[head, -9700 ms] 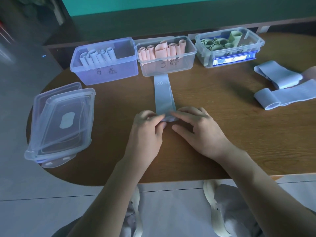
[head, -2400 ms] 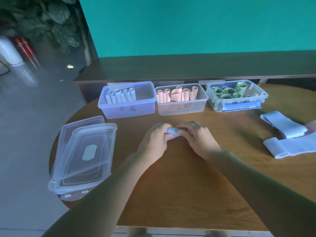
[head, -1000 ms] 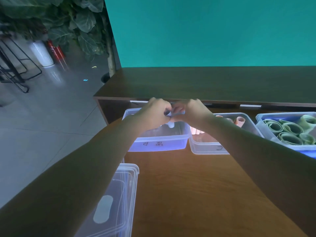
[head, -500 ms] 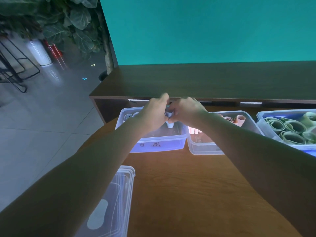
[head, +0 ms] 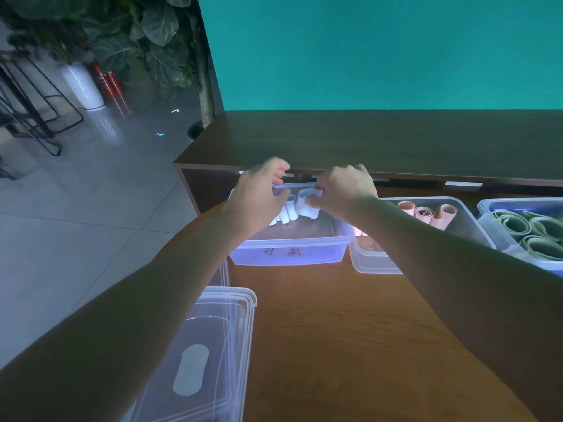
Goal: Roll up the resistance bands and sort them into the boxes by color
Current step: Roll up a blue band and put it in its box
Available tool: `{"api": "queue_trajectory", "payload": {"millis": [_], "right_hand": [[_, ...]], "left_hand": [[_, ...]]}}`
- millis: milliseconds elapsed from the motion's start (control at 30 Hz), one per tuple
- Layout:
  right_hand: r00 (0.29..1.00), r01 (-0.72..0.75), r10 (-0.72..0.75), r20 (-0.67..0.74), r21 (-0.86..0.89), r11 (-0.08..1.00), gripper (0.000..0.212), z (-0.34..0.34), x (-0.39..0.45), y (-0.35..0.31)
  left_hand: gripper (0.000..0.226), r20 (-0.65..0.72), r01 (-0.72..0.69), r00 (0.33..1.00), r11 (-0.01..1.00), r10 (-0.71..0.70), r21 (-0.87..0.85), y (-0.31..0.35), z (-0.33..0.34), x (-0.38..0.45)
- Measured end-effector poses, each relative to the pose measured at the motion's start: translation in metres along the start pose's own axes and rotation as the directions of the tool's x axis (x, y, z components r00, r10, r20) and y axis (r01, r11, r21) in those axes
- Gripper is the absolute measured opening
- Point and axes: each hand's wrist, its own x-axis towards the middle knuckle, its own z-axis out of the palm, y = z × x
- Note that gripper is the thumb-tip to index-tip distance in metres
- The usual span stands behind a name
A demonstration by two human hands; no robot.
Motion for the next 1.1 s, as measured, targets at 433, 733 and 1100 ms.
{"api": "queue_trajectory", "payload": {"millis": [433, 733, 1100], "right_hand": [[0.998, 0.019, -0.013, 0.059, -0.101, 0.995, 0.030, -0.006, 0.003, -0.001], [0.999, 0.003, 0.003, 0.038, -0.149, 0.989, 0.029, -0.010, -0.002, 0.007], [0.994, -0.075, 0.073, 0.076, 0.021, 0.997, 0.039, -0.016, -0.014, 0.012]], "left_hand": [[0.040, 0.024, -0.033, 0.999, 0.998, 0.031, 0.060, -0.004, -0.010, -0.010], [0.040, 0.034, -0.018, 0.999, 0.998, 0.016, 0.066, -0.002, -0.012, -0.014], [0.040, 0.052, -0.024, 0.998, 0.994, 0.019, 0.107, -0.001, -0.014, -0.016]]}}
